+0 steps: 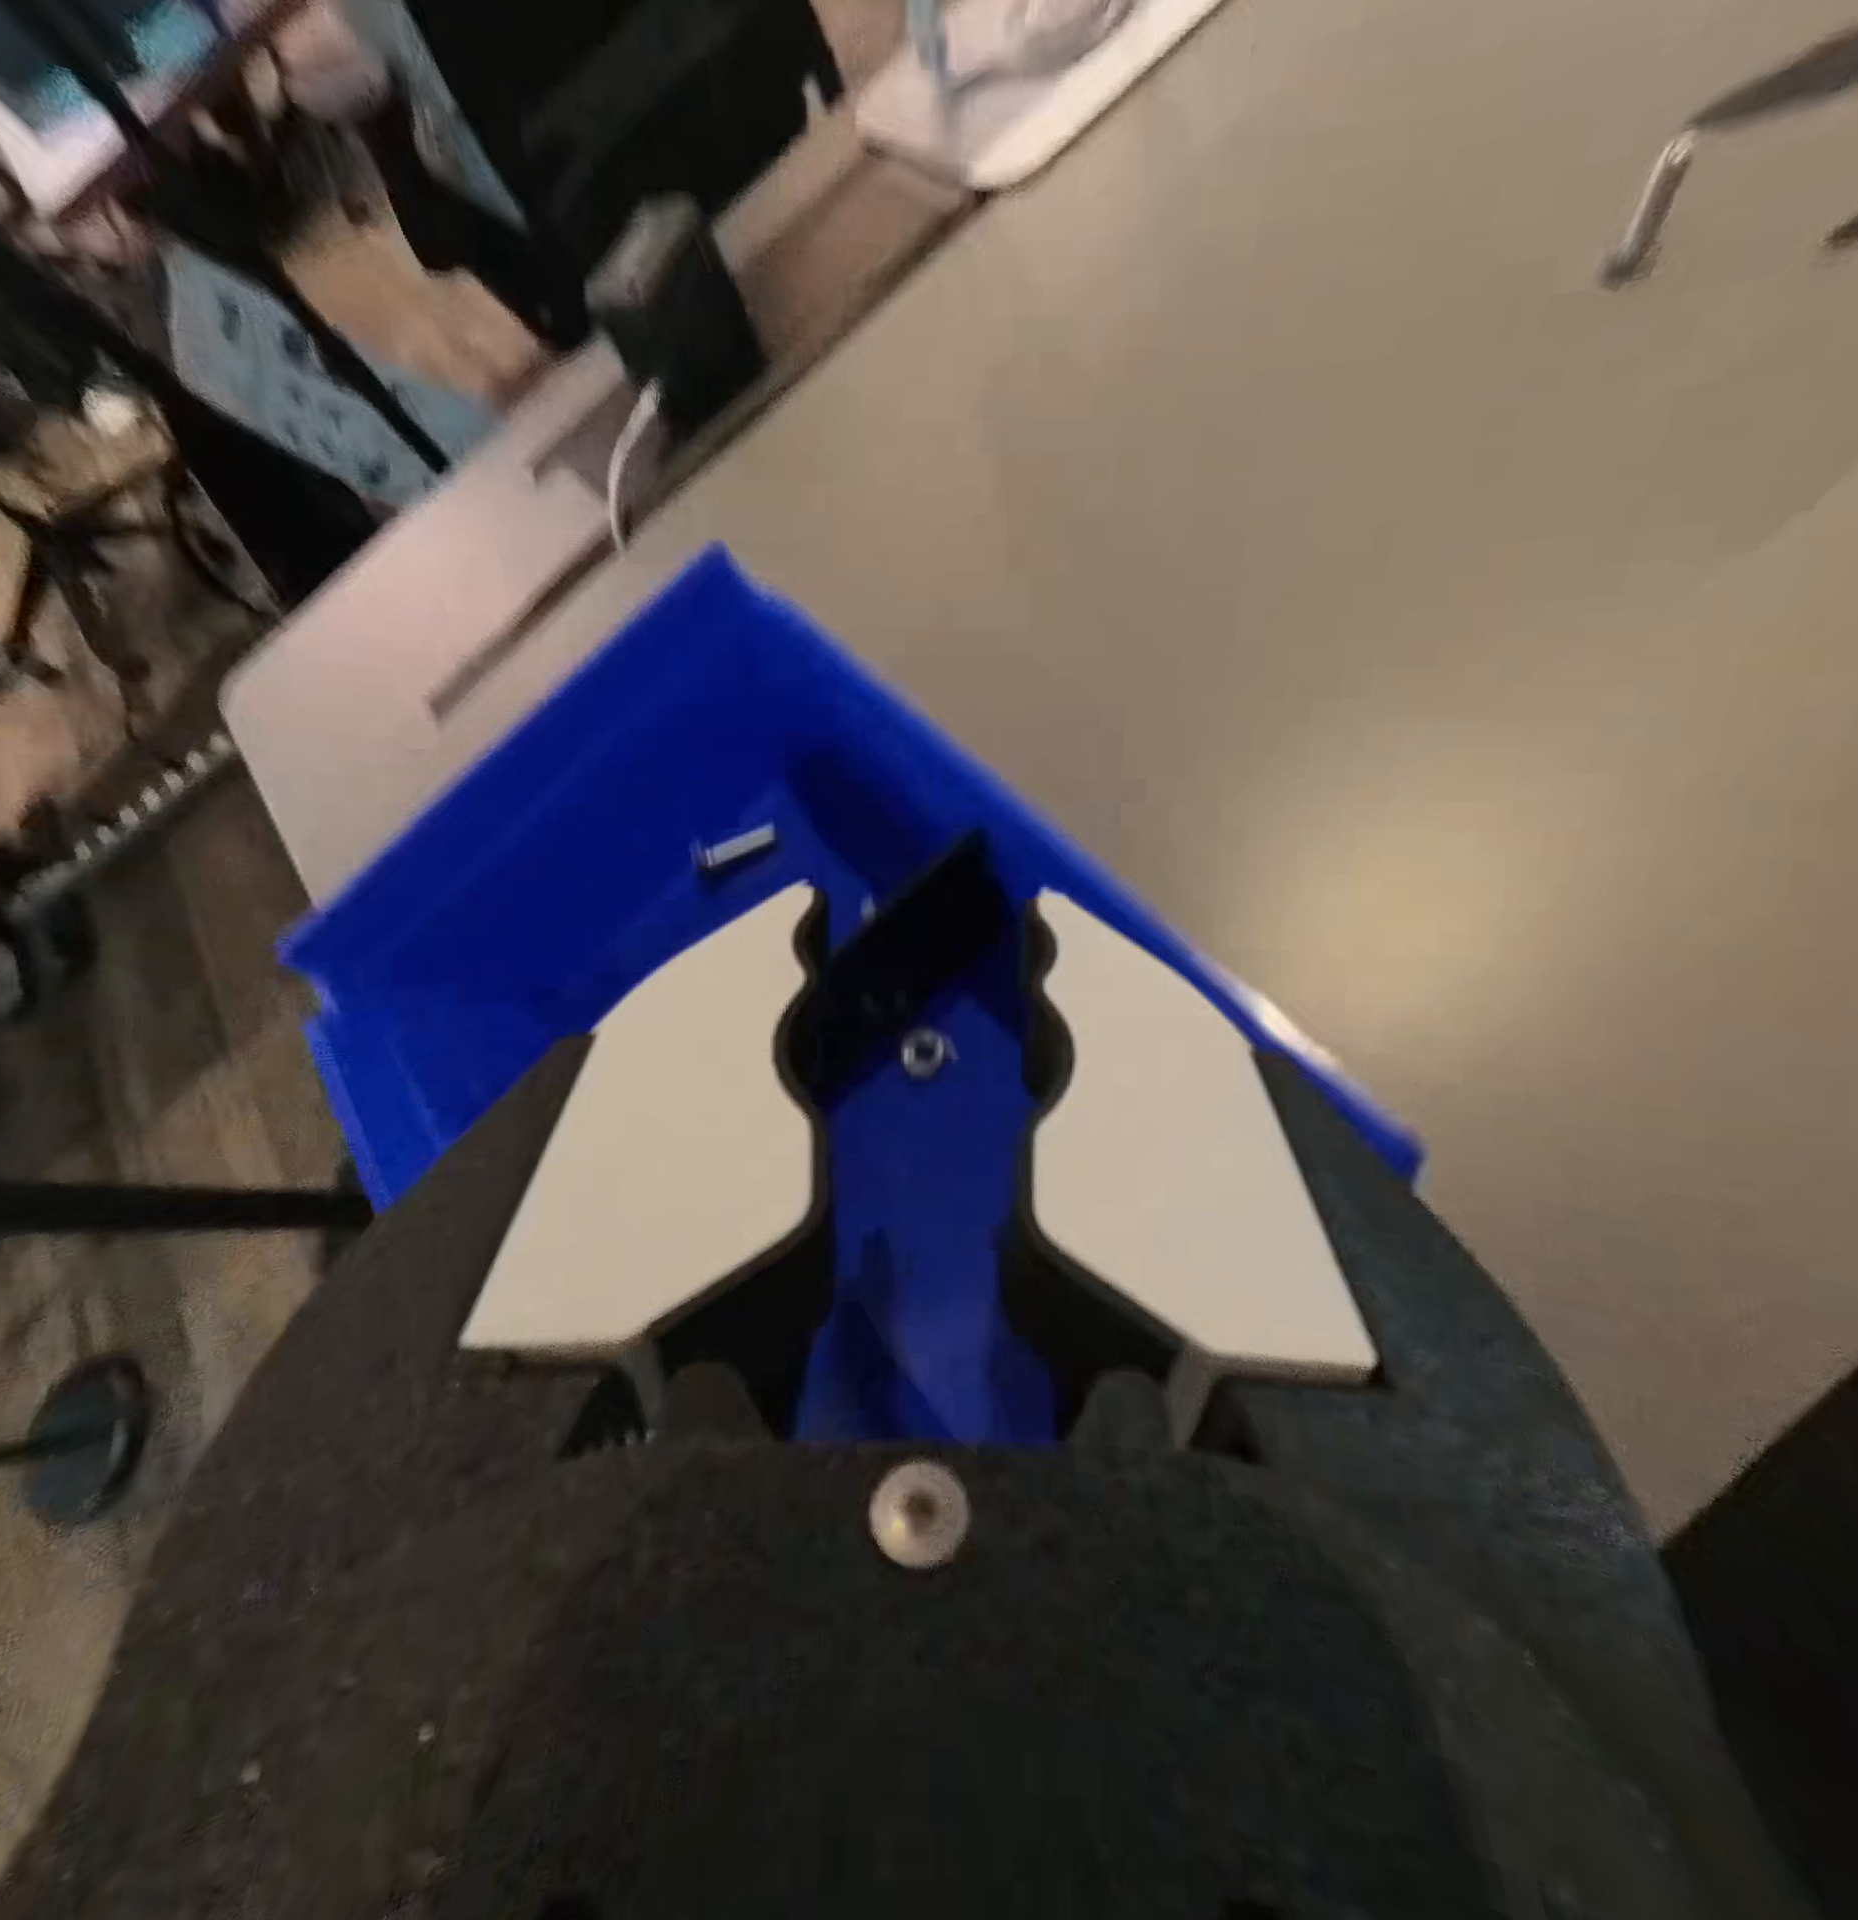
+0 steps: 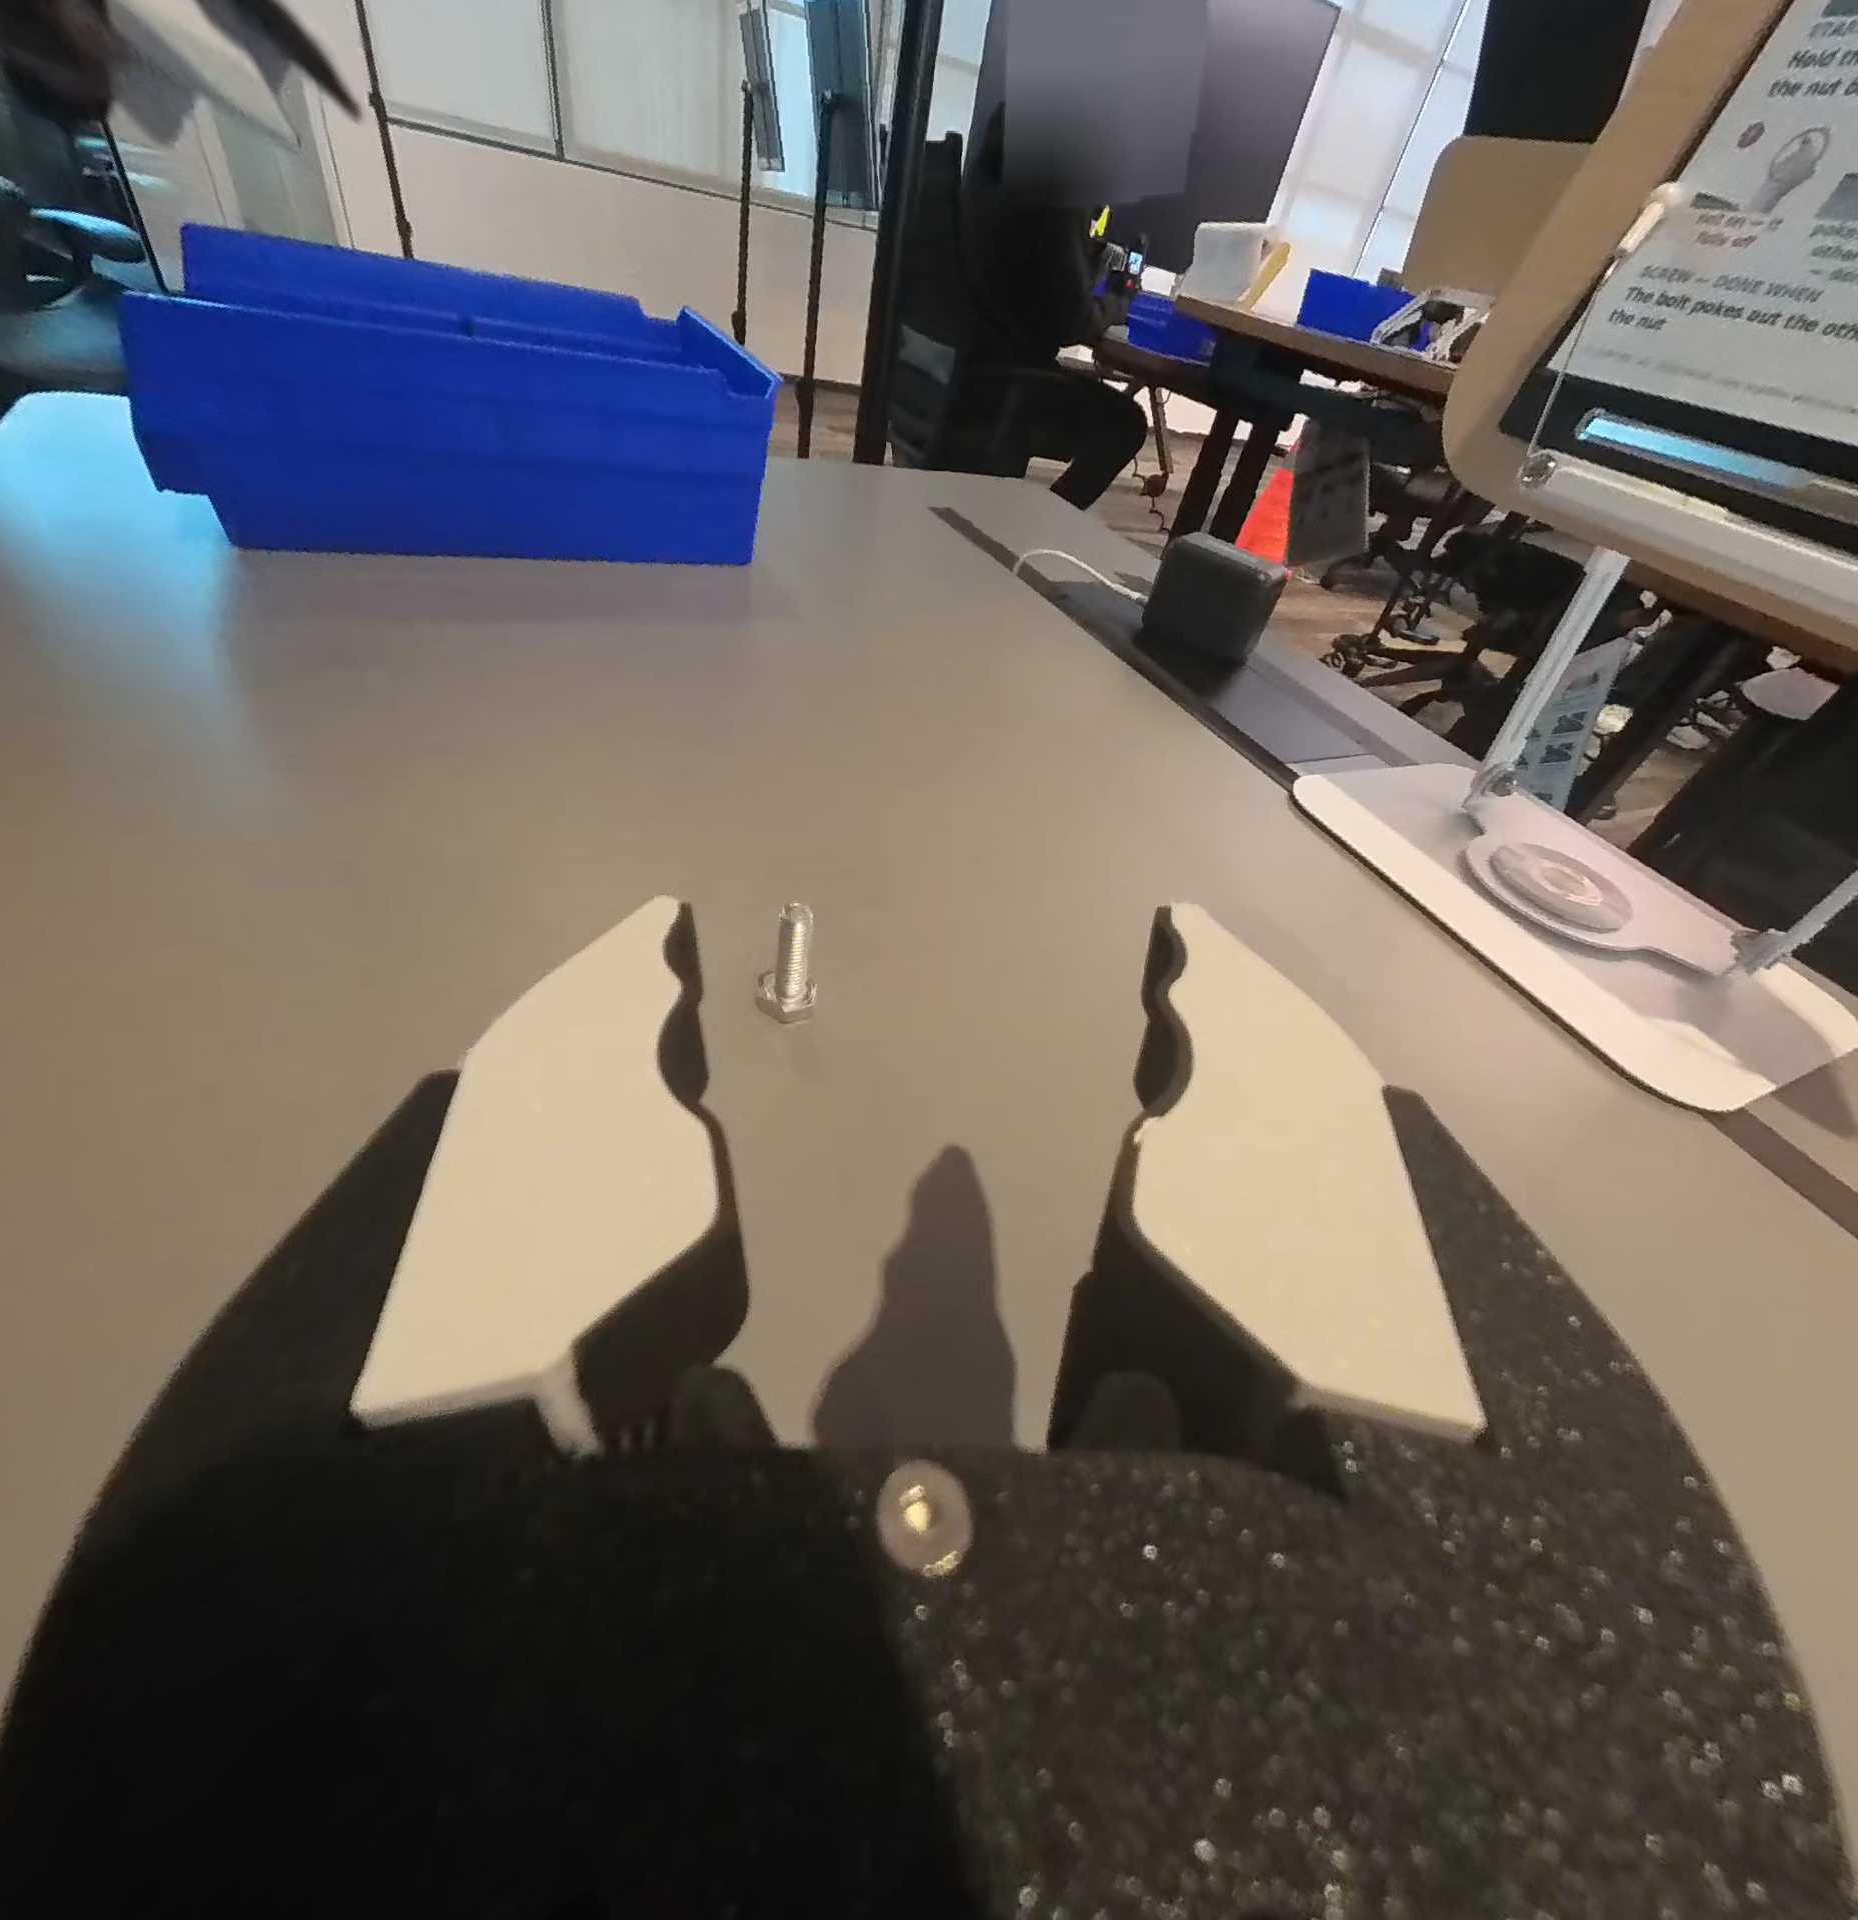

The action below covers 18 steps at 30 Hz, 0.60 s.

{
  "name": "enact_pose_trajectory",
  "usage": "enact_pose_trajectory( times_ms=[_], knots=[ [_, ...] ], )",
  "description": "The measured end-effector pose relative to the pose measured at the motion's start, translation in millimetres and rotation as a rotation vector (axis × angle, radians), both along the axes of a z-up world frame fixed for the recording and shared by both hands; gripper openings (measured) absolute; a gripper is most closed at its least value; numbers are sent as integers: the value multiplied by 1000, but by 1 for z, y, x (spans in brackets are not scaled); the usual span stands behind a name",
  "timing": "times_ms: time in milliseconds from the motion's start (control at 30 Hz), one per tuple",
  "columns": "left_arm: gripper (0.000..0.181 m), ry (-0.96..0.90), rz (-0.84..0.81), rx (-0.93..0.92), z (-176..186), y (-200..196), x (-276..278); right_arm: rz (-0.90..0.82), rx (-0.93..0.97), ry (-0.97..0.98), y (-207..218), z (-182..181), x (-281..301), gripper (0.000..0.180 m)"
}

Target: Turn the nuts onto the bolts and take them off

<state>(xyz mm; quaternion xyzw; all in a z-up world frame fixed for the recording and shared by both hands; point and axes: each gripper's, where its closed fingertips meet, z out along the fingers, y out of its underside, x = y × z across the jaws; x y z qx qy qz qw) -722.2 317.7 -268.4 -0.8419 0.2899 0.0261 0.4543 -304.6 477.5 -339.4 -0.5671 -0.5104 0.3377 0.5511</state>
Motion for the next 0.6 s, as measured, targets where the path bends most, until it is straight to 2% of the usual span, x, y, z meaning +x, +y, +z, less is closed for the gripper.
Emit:
enact_pose_trajectory(
  times_ms=[133, 233, 433, 600],
  knots=[
    [32, -47, 20, -186, -58, -14, -34, -16, -23, 5, 4, -3, -1, 81],
    [31, -9, -51, -362, -95, -27, -35, -22, -38, 12, 4, -6, -3, 81],
    [23, 27, -239, -540, -121, -43, -24, -26, -34, 16, 2, -6, -6, 80],
    [21, 83, -331, -658, -140, -49, -21, -28, -36, 9, 3, -8, -9, 81]
  ],
)
